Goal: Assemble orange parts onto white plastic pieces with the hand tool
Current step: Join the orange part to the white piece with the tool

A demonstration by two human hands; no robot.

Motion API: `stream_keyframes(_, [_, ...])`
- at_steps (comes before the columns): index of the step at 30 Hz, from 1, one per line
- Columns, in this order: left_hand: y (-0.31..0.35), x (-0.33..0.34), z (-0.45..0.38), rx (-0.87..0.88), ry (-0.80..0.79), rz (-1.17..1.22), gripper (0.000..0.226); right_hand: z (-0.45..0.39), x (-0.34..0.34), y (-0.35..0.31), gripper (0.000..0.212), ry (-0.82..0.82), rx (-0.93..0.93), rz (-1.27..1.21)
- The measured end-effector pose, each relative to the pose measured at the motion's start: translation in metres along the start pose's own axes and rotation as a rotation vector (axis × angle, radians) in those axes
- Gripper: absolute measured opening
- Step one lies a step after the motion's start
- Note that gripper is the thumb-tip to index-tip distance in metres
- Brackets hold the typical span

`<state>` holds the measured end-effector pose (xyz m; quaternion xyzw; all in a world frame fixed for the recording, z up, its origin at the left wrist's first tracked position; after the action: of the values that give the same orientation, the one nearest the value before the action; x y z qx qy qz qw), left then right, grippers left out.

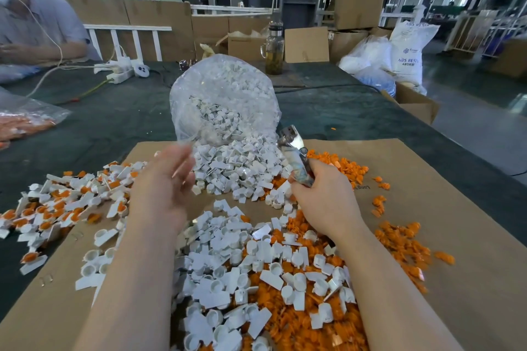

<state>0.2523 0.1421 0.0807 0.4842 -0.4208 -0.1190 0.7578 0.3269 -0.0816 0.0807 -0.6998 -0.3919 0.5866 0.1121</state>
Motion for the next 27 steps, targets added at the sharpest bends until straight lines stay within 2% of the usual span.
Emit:
stream_keyframes(5, [-0.016, 0.029, 0.02, 0.168, -0.306, -0.942, 0.011, -0.001, -0.001, 0.003, 0.021, 0.021, 0.026, 0.0])
stream_keyframes(8, [-0.03, 0.037, 0.027, 0.079, -0.482, -1.261, 0.012, -0.001, -0.001, 0.003, 0.024, 0.023, 0.036, 0.024])
stream_keyframes(12, [-0.03, 0.034, 0.028, 0.067, -0.495, -1.564, 0.01, -0.002, 0.0, 0.004, 0.02, 0.014, 0.037, 0.034])
stream_keyframes(15, [-0.028, 0.034, 0.028, 0.101, -0.498, -1.608, 0.011, -0.002, 0.002, 0.005, 0.017, 0.016, 0.029, 0.041])
stream_keyframes(20, [-0.033, 0.037, 0.028, 0.153, -0.51, -1.549, 0.011, -0.002, 0.003, 0.004, 0.017, 0.009, 0.024, 0.071])
stream_keyframes(24, [-0.031, 0.039, 0.025, 0.17, -0.453, -1.156, 0.012, -0.001, 0.002, 0.001, 0.024, 0.001, -0.007, 0.049])
stream_keyframes(27, [-0.03, 0.04, 0.026, 0.094, -0.433, -0.807, 0.013, -0.001, 0.002, -0.004, 0.01, -0.035, -0.064, -0.039])
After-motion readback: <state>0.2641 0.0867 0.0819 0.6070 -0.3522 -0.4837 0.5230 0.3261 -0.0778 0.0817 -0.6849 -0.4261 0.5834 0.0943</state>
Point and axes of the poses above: each hand's wrist, its own z-axis away from the middle knuckle, its own x-axis out of the palm, y = z × x, the point moved 3 cm from there along -z, towards the middle knuckle, and after that the axes turned 4 degrees about -y, right-handed, at the moved point
